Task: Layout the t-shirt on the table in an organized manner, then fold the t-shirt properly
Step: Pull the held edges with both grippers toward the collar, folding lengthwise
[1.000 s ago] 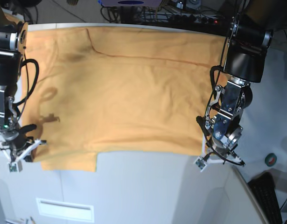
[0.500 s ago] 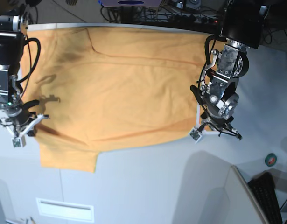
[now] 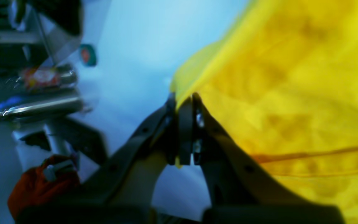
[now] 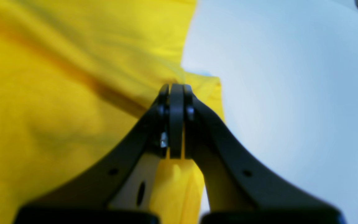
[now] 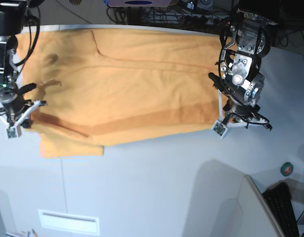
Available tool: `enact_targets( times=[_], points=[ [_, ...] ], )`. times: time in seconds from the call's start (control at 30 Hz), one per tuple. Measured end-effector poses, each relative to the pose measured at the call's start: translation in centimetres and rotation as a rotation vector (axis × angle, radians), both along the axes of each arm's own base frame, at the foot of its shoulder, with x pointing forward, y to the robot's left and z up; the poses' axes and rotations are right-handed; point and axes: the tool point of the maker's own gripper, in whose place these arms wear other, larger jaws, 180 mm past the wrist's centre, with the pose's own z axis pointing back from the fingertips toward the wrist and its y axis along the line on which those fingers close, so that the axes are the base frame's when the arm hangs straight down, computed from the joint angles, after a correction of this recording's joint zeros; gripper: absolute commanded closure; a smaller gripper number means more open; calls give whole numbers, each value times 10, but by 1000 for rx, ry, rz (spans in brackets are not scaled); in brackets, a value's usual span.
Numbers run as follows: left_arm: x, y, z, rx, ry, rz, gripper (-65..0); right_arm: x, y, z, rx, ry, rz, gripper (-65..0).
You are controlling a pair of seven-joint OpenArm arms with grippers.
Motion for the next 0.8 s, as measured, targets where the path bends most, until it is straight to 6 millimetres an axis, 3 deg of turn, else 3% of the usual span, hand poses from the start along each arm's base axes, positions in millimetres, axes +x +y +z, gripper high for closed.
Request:
enact_targets(
  times=[0.17,0.27,0.37,0.47,0.53,0.8],
  points=[
    [-35,-6,-11,-14,69,4,0,-18,4,1,-17,32,14,0],
    [-42,-9,-6,-18,57,0,0,-31,9,-2,-20,51,24,0],
    [-53,-11,-11,-27,83,1,0,-31,11,10,-6,8,-4,0],
    [-53,-3,-10,-25,80,20,0,-37,1,19,17,-30,-77,0],
    [-50,6,-3,-9,57,45,0,-48,-4,15,10,18,-98,0],
    [-53,2,-3,-33,55,54,0,-61,-3,32,-27,5,-83,0]
  ],
)
